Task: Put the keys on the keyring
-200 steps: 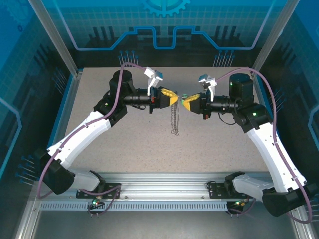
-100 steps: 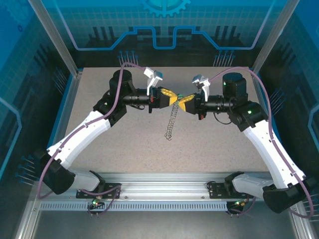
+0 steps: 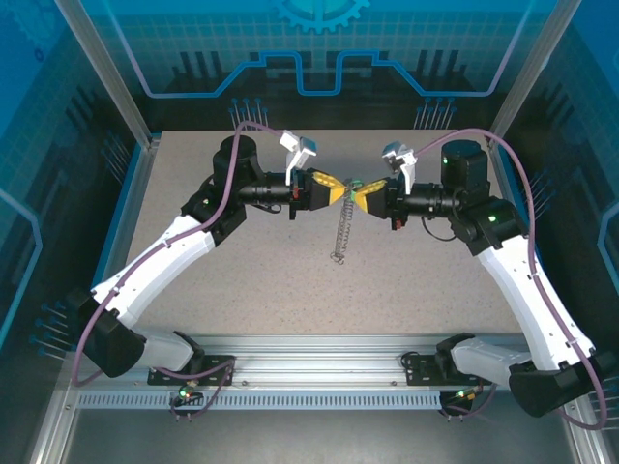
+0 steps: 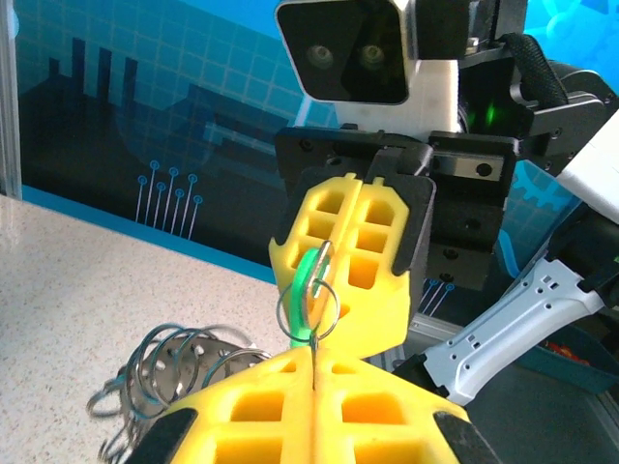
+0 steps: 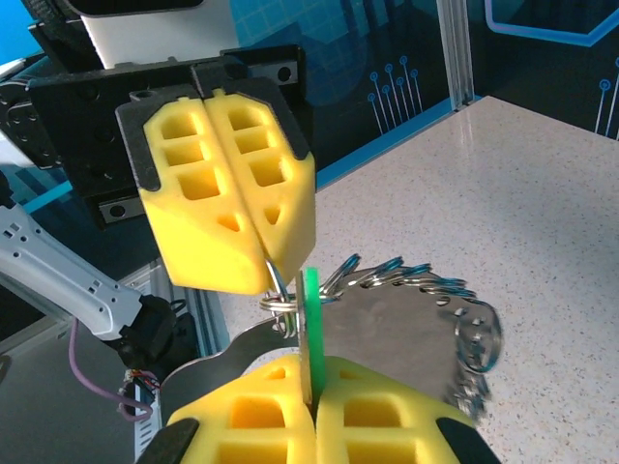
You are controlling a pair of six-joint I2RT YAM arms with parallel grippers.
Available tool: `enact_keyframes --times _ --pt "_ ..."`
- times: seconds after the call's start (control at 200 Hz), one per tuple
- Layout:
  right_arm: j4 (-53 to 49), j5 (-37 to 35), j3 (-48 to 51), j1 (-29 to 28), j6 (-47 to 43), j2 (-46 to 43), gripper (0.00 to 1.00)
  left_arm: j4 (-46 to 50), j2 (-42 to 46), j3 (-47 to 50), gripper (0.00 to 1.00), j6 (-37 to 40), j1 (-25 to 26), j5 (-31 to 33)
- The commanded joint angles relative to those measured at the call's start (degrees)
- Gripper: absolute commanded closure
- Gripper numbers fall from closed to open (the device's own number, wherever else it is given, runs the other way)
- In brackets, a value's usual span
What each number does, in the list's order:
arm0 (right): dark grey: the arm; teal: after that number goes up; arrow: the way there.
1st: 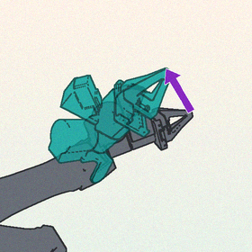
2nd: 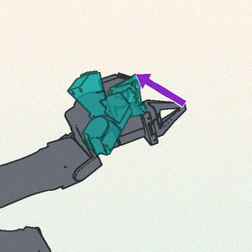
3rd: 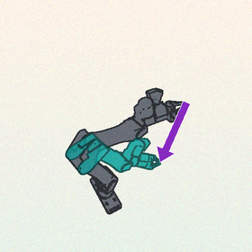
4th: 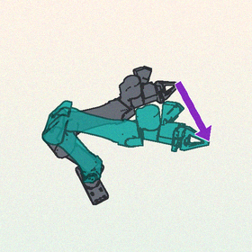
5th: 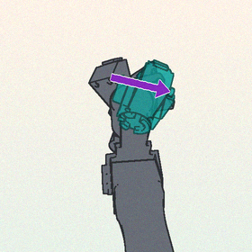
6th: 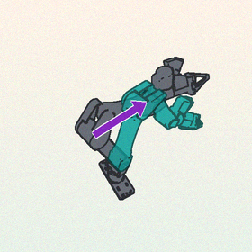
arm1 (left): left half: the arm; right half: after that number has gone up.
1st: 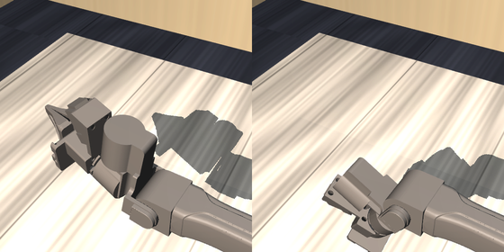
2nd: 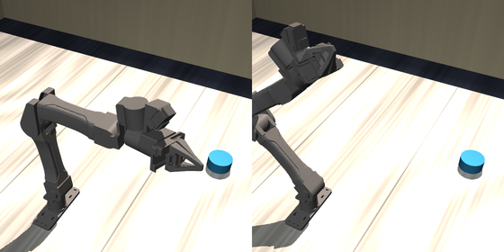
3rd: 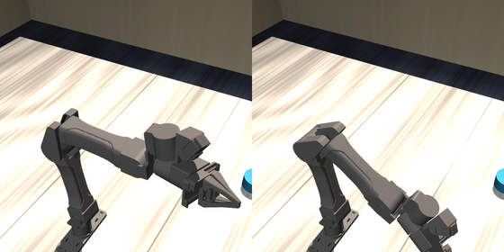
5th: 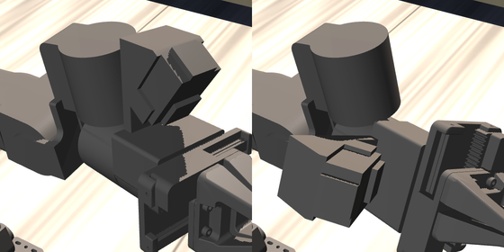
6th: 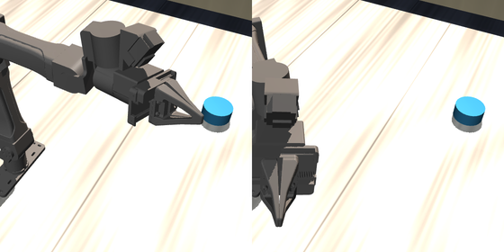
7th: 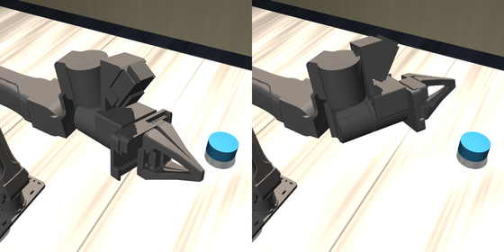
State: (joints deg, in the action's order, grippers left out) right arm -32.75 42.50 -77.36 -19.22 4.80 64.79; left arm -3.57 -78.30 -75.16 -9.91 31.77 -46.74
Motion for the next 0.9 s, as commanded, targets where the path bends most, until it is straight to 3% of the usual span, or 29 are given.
enact_keyframes --times 0.0,0.405,0.495,0.605,0.73,0.895 --pt "-1.06 -0.32 -2.23 2.09 -0.75 -1.07 1.0 -0.3 1.65 -0.11 1.0 1.99 0.31 -1.51" --pt "-0.64 -0.27 -3.84 3.18 0.52 0.35 1.0 -0.38 1.86 0.59 1.0 1.75 0.31 -0.79" --pt "0.04 -0.64 -3.85 3.22 1.04 1.18 1.0 -0.6 1.9 0.92 0.73 1.4 0.31 0.42" --pt "0.31 -0.97 -3.95 3.3 1.22 2.54 1.0 -1.25 2.74 2.17 0.52 1.3 0.31 3.31" --pt "1.23 -1.27 -3.44 3.61 1.35 4.04 1.0 -1.54 4.31 3.82 0.42 1.41 0.21 7.71" --pt "3.06 -1.79 -2.71 4.43 1.93 6.51 1.0 -2.0 6.77 6.52 0.36 1.31 -0.04 14.28"
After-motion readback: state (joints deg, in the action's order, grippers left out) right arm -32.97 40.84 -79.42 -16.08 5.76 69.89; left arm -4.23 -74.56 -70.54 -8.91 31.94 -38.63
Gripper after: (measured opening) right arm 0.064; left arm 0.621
